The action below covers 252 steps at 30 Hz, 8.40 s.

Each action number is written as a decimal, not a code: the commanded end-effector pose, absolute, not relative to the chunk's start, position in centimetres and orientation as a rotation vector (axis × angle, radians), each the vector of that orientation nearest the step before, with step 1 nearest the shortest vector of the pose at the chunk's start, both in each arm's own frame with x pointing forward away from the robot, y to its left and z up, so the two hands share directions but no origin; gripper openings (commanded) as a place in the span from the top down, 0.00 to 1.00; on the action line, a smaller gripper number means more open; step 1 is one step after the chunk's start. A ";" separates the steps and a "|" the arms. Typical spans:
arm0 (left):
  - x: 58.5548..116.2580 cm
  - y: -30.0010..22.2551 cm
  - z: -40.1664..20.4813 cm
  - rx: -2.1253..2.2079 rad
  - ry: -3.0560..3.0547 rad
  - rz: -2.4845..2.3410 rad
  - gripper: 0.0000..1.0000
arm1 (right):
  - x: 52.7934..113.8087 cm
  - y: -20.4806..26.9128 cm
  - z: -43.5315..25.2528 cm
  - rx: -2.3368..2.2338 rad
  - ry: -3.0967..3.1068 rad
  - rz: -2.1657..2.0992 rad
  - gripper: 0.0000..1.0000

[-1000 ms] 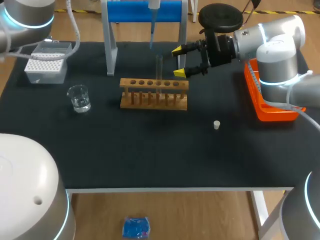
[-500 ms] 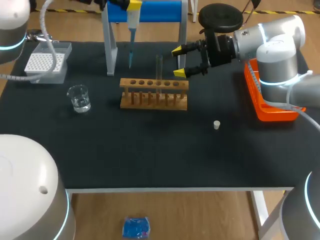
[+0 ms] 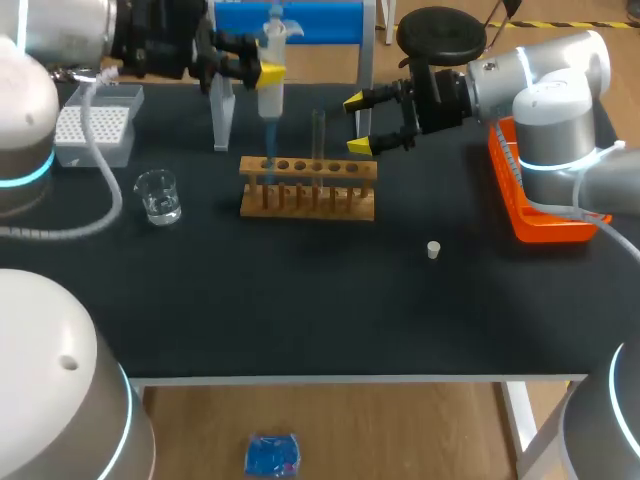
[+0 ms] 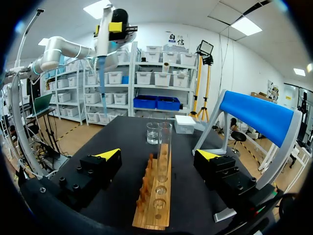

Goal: Invert the test tube, pick up the pipette, mount the tip to pipette, aspirate from beaker and dispense into the tube, eject the tip, return the pipette, and cap with the stopper.

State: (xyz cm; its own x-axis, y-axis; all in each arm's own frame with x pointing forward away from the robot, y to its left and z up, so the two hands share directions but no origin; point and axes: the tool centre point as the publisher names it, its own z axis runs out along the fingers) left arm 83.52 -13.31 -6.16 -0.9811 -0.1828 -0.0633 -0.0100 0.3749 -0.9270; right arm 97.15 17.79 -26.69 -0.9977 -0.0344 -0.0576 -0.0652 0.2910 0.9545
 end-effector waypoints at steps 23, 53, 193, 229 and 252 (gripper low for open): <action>82.6 -18.9 -12.2 -0.011 2.513 -1.909 1.00 | 97.2 17.8 -26.8 -0.098 2.503 1.854 0.00; 82.0 -18.6 -14.3 -0.259 2.423 -1.867 1.00 | 97.2 17.8 -26.8 -0.098 2.503 1.854 0.00; 82.1 -18.7 -14.9 -0.276 2.480 -1.823 1.00 | 82.5 24.9 -19.1 -0.045 2.319 2.251 0.70; 82.1 -18.7 -14.9 -0.276 2.480 -1.823 1.00 | 82.5 24.6 -19.0 -0.057 2.321 2.274 1.00; 82.1 -18.7 -14.9 -0.276 2.480 -1.823 0.00 | 83.9 22.7 -19.6 -0.017 2.320 2.347 1.00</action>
State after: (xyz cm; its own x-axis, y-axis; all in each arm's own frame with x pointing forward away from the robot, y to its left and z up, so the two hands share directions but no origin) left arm 82.24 -18.71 -14.92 -0.9831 -0.1712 0.0643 -0.1125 0.2890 -0.9507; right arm 83.37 23.59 -19.63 -0.9906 -0.0955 0.0983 0.0989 -0.0022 0.9951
